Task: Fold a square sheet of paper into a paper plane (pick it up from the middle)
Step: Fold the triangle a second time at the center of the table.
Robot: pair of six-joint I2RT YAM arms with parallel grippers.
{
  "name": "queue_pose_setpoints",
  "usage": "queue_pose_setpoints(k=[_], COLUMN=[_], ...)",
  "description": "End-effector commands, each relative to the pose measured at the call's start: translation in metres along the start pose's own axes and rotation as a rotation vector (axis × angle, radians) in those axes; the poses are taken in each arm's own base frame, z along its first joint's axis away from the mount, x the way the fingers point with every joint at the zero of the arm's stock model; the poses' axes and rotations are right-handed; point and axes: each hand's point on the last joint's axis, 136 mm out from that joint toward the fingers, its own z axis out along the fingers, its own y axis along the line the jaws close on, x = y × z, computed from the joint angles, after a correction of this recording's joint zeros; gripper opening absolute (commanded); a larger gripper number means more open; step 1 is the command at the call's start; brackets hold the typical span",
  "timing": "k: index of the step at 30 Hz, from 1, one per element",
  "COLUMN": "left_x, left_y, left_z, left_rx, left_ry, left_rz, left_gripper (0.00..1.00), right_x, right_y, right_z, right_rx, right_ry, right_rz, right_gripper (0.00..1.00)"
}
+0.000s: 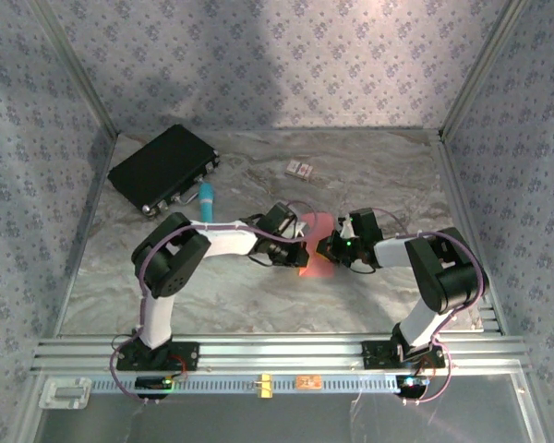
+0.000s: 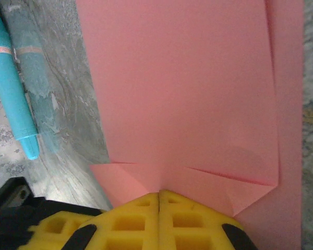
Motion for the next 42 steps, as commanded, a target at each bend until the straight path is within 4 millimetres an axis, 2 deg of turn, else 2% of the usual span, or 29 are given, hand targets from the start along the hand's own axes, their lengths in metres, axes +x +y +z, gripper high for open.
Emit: queue_pose_setpoints(k=[1,4,8,13,15,20,23,32,37,42], left_x=[0.017,0.026,0.025,0.022,0.022,0.022,0.022,0.024,0.024,0.023], left_y=[0.008,0.014,0.018,0.019,0.019,0.022,0.022,0.022,0.022,0.019], left_z=[0.002,0.004,0.003,0.003,0.002,0.002,0.001,0.004,0.004,0.004], left_rx=[-0.022,-0.051,-0.074,-0.084,-0.087,-0.095,-0.095,-0.088,-0.088,-0.08], left_ry=[0.058,0.075,0.066,0.052,0.05,0.046,0.046,0.059,0.062,0.059], left_rz=[0.006,0.005,0.006,0.01,0.009,0.006,0.005,0.004,0.006,0.012], left_gripper=[0.01,0.01,0.0,0.0,0.0,0.0,0.0,0.0,0.0,0.0], right_x=[0.014,0.009,0.003,0.013,0.021,0.027,0.016,-0.031,-0.046,-0.034], right_y=[-0.031,-0.021,0.0,0.019,0.017,-0.018,-0.028,-0.039,-0.024,-0.001], right_z=[0.0,-0.003,-0.012,-0.012,-0.006,0.006,0.0,-0.028,-0.041,-0.043], right_rx=[0.103,0.077,0.028,0.001,0.013,0.111,0.098,0.061,0.035,0.013], right_ry=[0.033,0.019,-0.007,0.013,0.04,0.065,0.024,-0.088,-0.128,-0.112], right_rz=[0.046,0.027,-0.019,-0.083,-0.089,-0.019,0.021,0.08,0.066,-0.007], right_gripper=[0.0,0.01,0.02,0.02,0.01,0.0,0.0,0.01,0.02,0.02])
